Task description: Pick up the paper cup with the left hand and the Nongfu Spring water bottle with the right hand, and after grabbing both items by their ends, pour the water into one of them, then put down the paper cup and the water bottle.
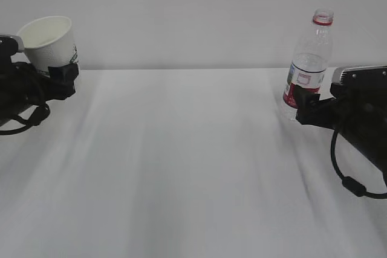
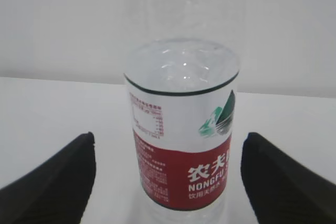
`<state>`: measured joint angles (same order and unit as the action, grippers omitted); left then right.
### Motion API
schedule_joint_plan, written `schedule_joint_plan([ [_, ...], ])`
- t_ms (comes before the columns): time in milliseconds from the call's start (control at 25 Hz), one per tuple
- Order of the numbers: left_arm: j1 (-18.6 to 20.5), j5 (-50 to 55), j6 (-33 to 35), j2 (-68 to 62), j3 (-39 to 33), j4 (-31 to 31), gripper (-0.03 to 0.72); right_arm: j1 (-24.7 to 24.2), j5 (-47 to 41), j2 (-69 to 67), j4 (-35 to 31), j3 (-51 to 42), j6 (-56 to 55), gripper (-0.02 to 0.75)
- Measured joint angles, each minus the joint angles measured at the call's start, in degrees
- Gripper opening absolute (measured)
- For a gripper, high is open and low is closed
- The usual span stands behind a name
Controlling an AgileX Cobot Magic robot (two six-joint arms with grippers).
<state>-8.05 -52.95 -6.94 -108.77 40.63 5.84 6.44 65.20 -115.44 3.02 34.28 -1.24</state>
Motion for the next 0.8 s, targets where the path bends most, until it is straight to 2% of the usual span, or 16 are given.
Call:
schedule_joint_plan([
  [440,0.14,0.0,0.11,0.0,0.0,-1.15,0.5,0.0,0.04,2.04,0.74,-3.23,0.0,0.636],
  [800,4.69,0.0,0.43,0.0,0.0,-1.24,0.5,0.0,0.04,2.59,0.96,-3.23,0.0,0.629],
])
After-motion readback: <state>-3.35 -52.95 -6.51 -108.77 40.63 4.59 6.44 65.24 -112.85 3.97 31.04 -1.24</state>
